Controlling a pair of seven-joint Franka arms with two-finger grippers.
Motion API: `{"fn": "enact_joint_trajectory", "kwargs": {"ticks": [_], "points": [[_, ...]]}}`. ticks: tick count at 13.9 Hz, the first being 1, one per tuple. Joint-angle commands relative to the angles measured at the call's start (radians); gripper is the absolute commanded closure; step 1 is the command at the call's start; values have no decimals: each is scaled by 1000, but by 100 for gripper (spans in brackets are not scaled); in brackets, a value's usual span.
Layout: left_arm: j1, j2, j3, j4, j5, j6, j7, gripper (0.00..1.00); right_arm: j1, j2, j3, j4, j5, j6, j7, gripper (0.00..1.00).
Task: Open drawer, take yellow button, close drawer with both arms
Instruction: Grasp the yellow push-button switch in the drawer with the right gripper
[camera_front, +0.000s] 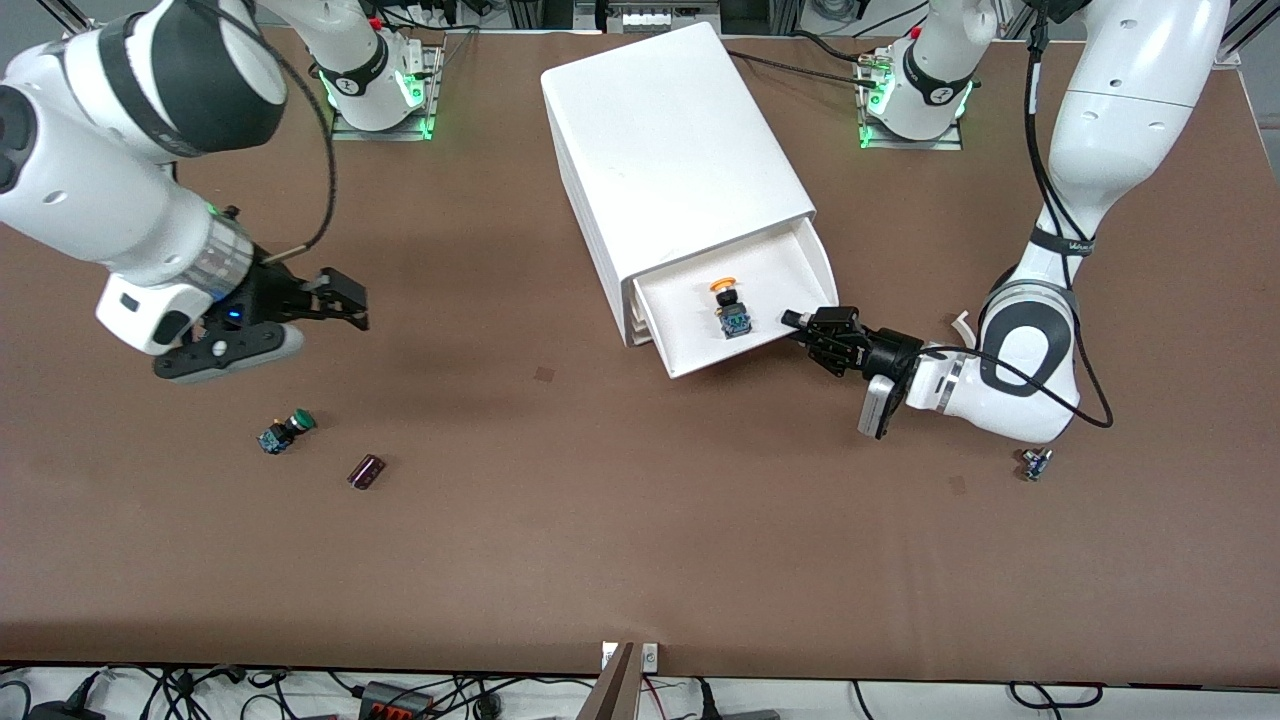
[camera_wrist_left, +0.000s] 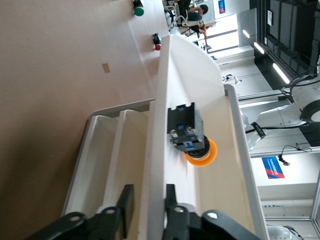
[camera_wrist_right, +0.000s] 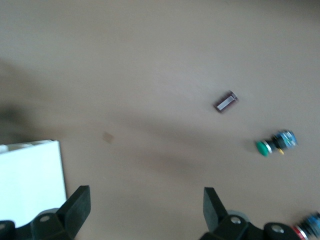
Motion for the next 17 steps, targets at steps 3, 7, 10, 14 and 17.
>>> {"fn": "enact_joint_trajectory", "kwargs": {"ticks": [3, 7, 10, 14, 17], "points": [[23, -15, 22, 34, 45, -44, -191, 0, 124, 141, -8, 204, 72, 109, 82, 0], [23, -77, 27, 138, 225, -109, -485, 0, 308, 199, -13, 204, 62, 326, 229, 0], [22, -77, 24, 281, 384, -173, -706, 0, 378, 250, -16, 207, 60, 446, 265, 0], [0, -94, 9, 382, 671, -190, -927, 0, 477, 313, -19, 210, 60, 532, 411, 0], [-64, -121, 9, 385, 956, -183, -971, 0, 527, 369, -23, 247, 29, 532, 436, 0]]}}
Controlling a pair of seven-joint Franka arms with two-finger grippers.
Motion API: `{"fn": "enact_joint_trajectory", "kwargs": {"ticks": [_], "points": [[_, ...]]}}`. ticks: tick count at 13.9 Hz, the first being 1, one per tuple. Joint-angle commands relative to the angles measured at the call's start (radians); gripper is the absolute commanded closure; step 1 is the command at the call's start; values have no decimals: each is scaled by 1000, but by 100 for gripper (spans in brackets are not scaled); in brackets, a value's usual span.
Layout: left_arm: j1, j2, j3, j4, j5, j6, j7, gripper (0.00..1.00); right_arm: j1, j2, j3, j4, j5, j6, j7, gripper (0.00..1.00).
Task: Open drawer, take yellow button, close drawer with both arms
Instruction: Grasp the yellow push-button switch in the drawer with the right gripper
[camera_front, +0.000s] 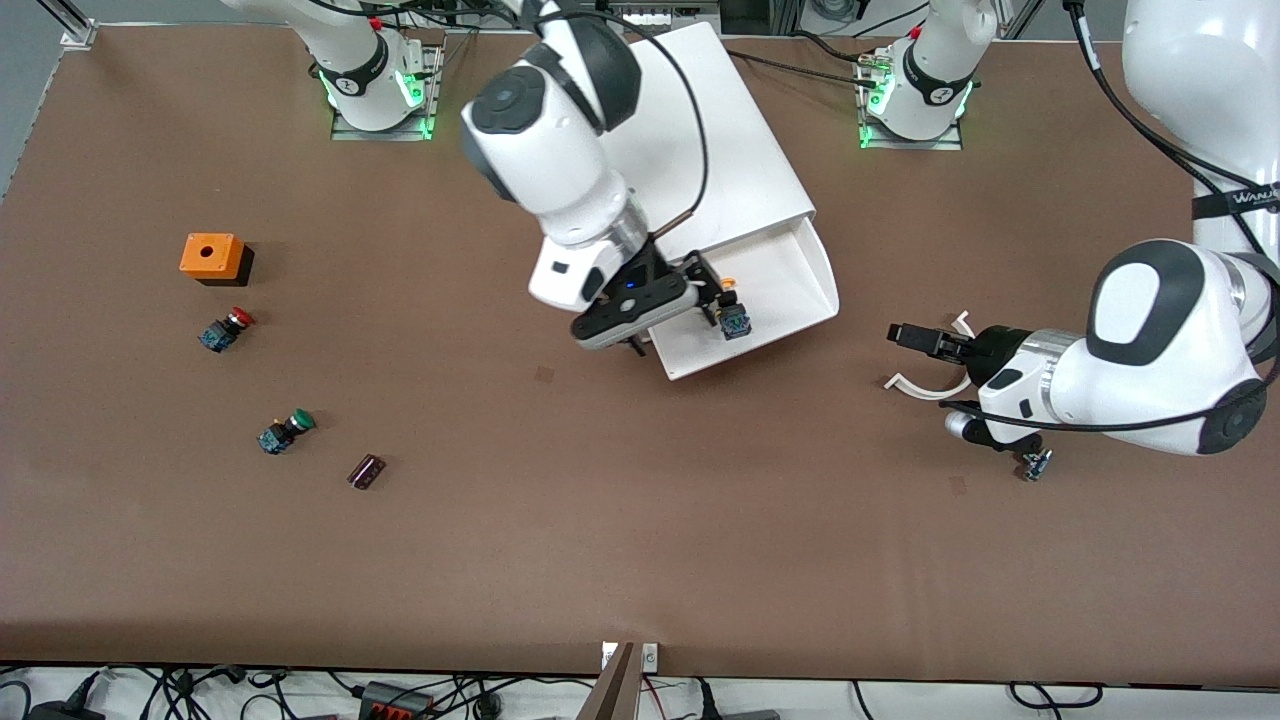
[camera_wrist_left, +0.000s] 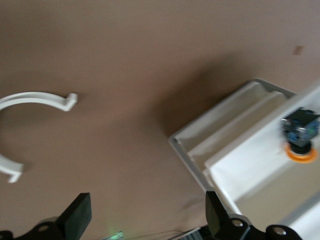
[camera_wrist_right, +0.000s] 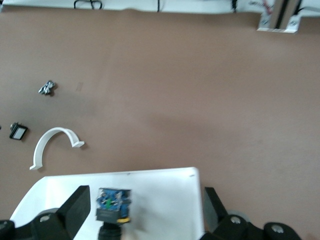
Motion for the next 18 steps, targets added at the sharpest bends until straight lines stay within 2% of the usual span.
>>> {"fn": "enact_joint_trajectory", "kwargs": {"ticks": [1, 4, 7, 9, 10, 13, 18], "points": [[-56, -19, 0, 27, 254, -4, -38, 0, 42, 61, -18, 70, -20, -1, 29, 0], [-85, 9, 5, 116, 417, 37, -31, 0, 84, 91, -21, 79, -24, -4, 29, 0], [-83, 9, 18, 124, 494, 135, -91, 0, 133, 135, -36, 105, -83, -5, 69, 0], [-73, 9, 17, 124, 485, 172, -157, 0, 160, 157, -37, 107, -164, -5, 127, 0], [-68, 9, 17, 124, 480, 174, -197, 0, 162, 158, -35, 107, -178, -8, 129, 5], [-60, 7, 18, 121, 408, 172, -281, 0, 162, 160, -37, 116, -178, -18, 126, 10], [-56, 6, 18, 121, 402, 171, -282, 0, 151, 166, -35, 141, -177, -16, 126, 14]]}}
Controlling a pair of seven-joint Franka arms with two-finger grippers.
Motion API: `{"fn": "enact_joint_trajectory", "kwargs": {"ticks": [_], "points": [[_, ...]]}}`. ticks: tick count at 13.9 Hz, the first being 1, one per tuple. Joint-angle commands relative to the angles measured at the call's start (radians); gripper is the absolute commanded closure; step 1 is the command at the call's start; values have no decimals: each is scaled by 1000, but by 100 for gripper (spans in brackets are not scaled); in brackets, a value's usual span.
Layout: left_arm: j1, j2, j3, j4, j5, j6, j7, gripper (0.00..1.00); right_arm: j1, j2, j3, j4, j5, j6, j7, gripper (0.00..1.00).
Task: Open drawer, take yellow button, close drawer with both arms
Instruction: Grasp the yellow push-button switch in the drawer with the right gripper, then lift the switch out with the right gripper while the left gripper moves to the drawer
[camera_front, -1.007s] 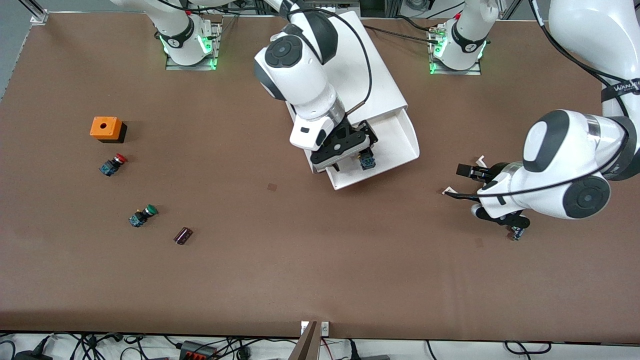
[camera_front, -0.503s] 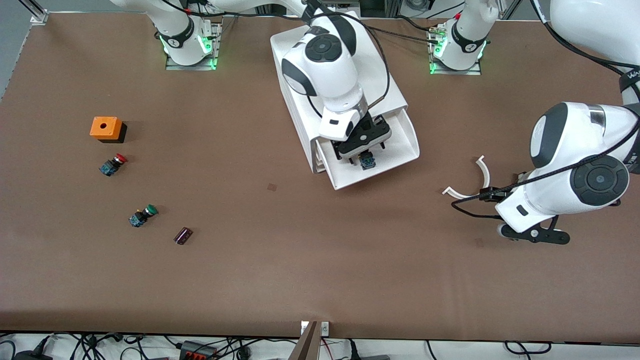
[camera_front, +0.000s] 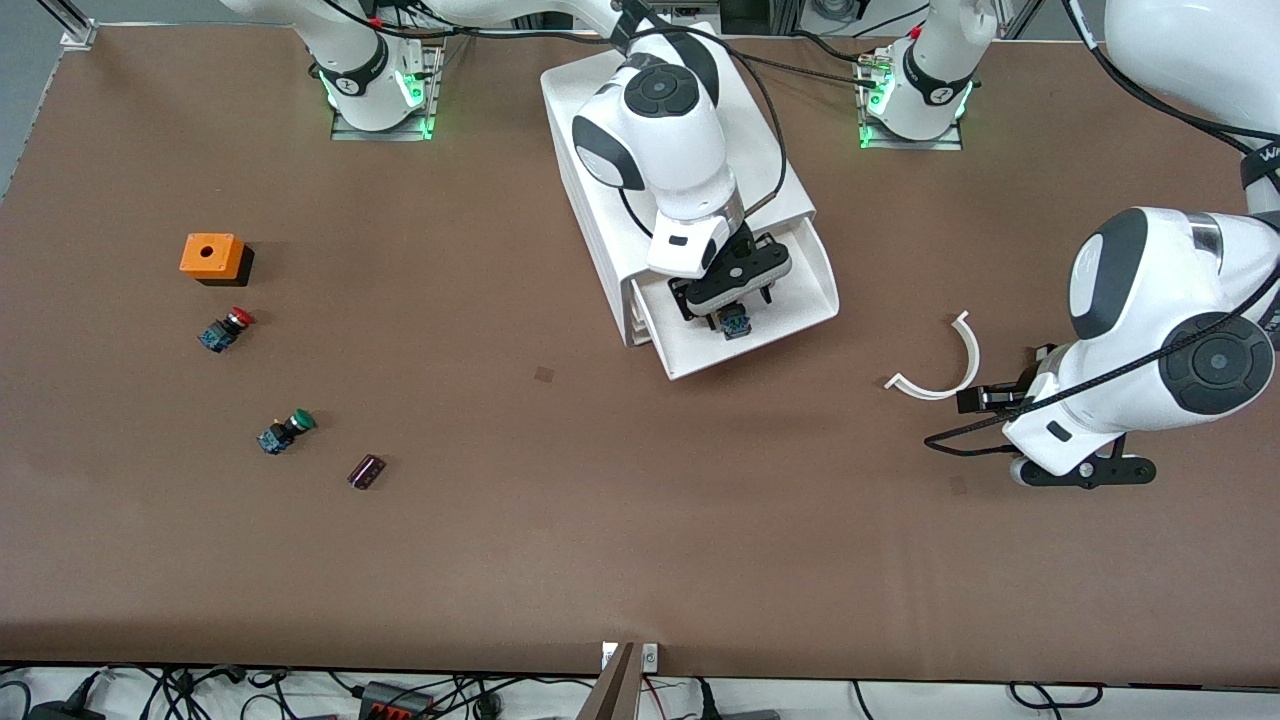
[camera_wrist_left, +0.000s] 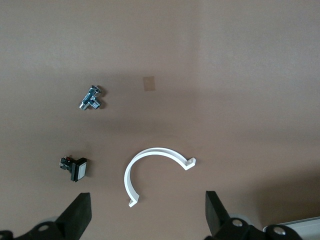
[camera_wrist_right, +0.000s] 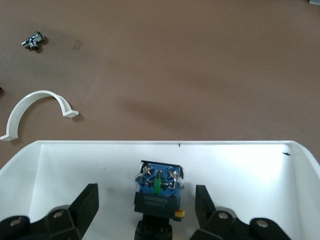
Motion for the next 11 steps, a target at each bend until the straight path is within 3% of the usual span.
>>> {"fn": "enact_joint_trajectory", "kwargs": {"ticks": [1, 5, 7, 11], "points": [[4, 8, 2, 24, -17, -5, -7, 0, -3, 21, -1, 42, -12, -15, 16, 14], [4, 8, 0, 23, -18, -5, -7, 0, -2, 39, -3, 43, -13, -3, 18, 14], [4, 8, 0, 23, -18, -5, -7, 0, -2, 49, -3, 51, -13, 0, 16, 21], [4, 7, 0, 23, -18, -5, -7, 0, -2, 47, -3, 65, -13, -12, 13, 72]]}}
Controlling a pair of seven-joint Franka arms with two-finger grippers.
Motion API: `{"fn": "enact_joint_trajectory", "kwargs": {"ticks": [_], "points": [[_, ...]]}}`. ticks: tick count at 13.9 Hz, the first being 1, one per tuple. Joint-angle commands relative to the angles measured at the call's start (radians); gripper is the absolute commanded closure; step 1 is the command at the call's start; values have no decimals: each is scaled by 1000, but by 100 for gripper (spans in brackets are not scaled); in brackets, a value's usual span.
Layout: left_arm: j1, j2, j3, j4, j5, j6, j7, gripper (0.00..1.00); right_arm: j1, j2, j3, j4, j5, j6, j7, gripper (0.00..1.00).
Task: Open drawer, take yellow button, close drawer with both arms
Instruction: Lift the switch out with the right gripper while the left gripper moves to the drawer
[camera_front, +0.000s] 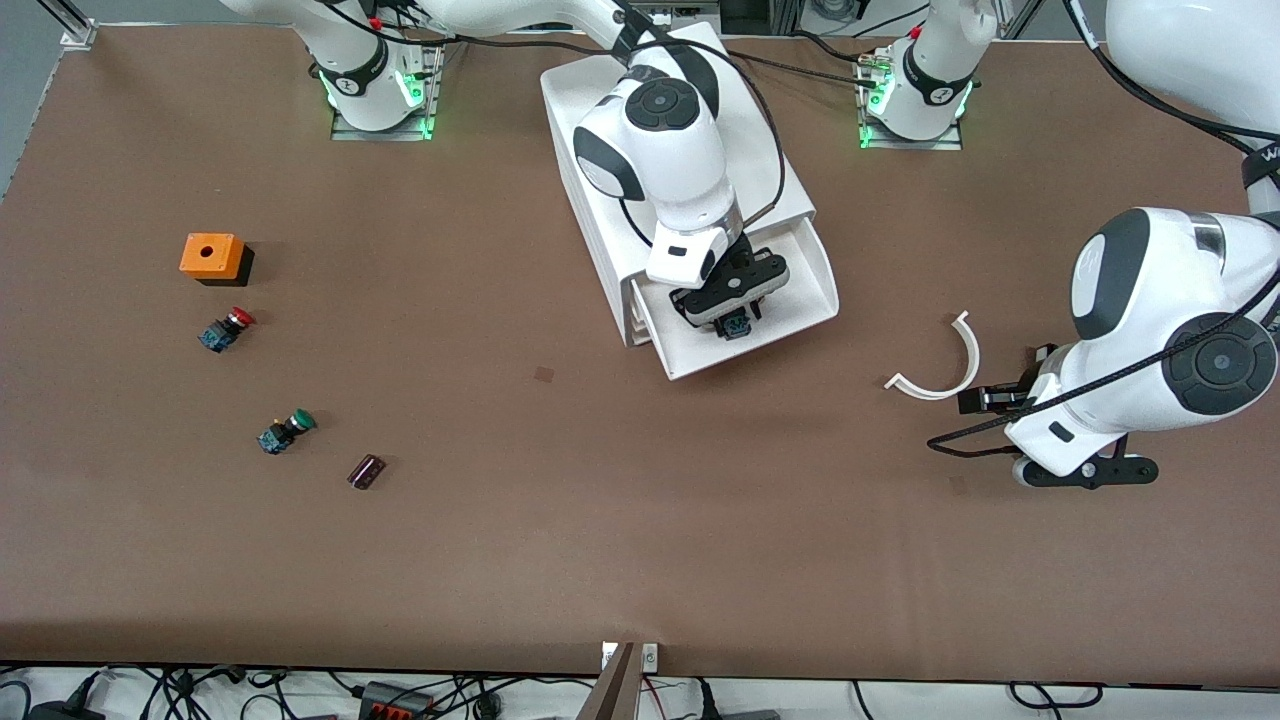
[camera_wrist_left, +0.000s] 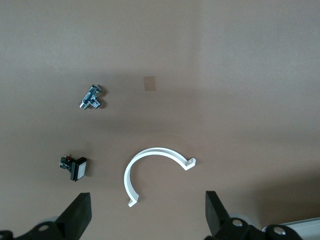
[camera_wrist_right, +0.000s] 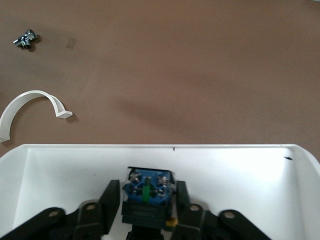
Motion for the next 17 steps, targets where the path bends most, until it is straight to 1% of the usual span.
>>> {"fn": "enact_joint_trajectory", "kwargs": {"ticks": [1, 2, 3, 4, 6, 8, 10, 12, 13, 15, 17], "points": [[3, 7, 0, 23, -17, -5, -5, 0, 1, 20, -4, 43, -15, -16, 13, 83], [3, 7, 0, 23, -17, -5, -5, 0, 2, 17, -15, 43, -15, -21, 11, 97], [3, 7, 0, 23, -17, -5, -5, 0, 7, 15, -23, 51, -15, -39, 11, 100], [3, 7, 0, 23, -17, -5, -6, 0, 8, 15, -35, 88, -15, -67, 8, 100], [3, 7, -4, 23, -19, -5, -6, 0, 5, 15, -38, 158, -15, -116, 10, 100], [6, 0, -9, 23, -28, -8, -6, 0, -2, 7, -50, 171, -15, -128, 10, 100], [9, -4, -2, 23, -90, -16, -15, 0, -4, -14, -84, 171, -13, -147, 10, 100], [5, -4, -6, 23, -129, -16, -110, 0, -13, -46, -137, 171, -10, -246, 2, 100], [-4, -4, -9, 21, -135, -14, -182, 0, -27, -59, -144, 169, -7, -285, 1, 100], [-21, 0, -24, 15, -135, -5, -297, 0, -83, -97, -138, 157, -2, -367, -2, 100], [-60, 16, -32, 12, -137, 13, -379, 0, -135, -120, -139, 131, -2, -467, -28, 100]]}}
